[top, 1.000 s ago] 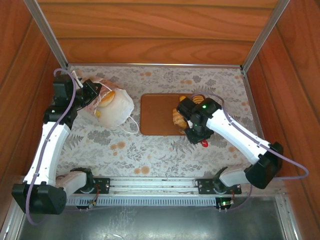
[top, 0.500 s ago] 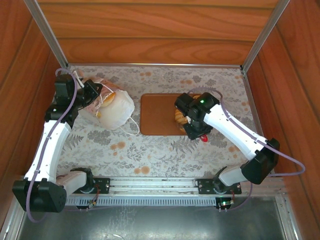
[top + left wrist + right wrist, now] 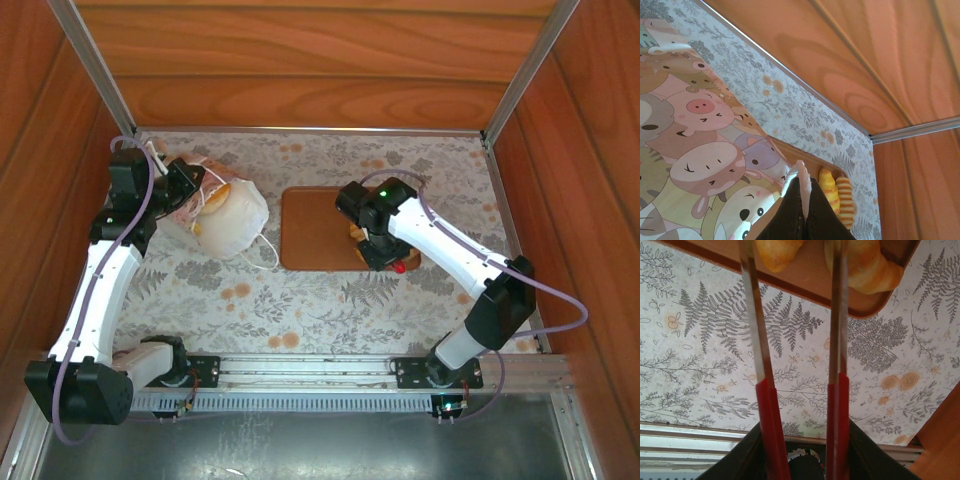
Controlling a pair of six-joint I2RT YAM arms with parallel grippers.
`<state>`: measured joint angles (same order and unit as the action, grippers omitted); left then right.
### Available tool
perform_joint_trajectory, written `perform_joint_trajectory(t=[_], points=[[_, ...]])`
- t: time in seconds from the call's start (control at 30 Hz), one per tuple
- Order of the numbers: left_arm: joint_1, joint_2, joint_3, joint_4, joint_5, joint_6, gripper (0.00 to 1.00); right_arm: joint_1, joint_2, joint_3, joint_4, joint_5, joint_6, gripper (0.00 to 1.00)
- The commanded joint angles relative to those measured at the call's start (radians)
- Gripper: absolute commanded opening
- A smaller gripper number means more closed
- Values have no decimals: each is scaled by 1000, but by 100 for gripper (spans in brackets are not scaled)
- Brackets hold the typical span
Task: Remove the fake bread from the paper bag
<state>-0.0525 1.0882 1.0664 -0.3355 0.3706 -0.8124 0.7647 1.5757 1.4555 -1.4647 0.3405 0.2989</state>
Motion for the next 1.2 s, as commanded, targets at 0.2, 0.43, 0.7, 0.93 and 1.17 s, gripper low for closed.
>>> perform_joint_trajectory(t=[0.2,0.43,0.7,0.93,1.17], points=[[9,-11,-1,31,7,-13,0,-7,-63,-22,-41,5,8,35],[9,-8,-3,34,11,-21,0,-7,-53,-32,-33,28,15,38],[9,-5,-4,36,13,-18,0,-6,-33,-27,-28,35,-11,40],[8,-7,-8,37,13,-16,0,-7,-63,-36,-14,32,-26,42],[8,-7,-15,38,11,-15,0,-7,-103,-39,-4,29,-23,43]])
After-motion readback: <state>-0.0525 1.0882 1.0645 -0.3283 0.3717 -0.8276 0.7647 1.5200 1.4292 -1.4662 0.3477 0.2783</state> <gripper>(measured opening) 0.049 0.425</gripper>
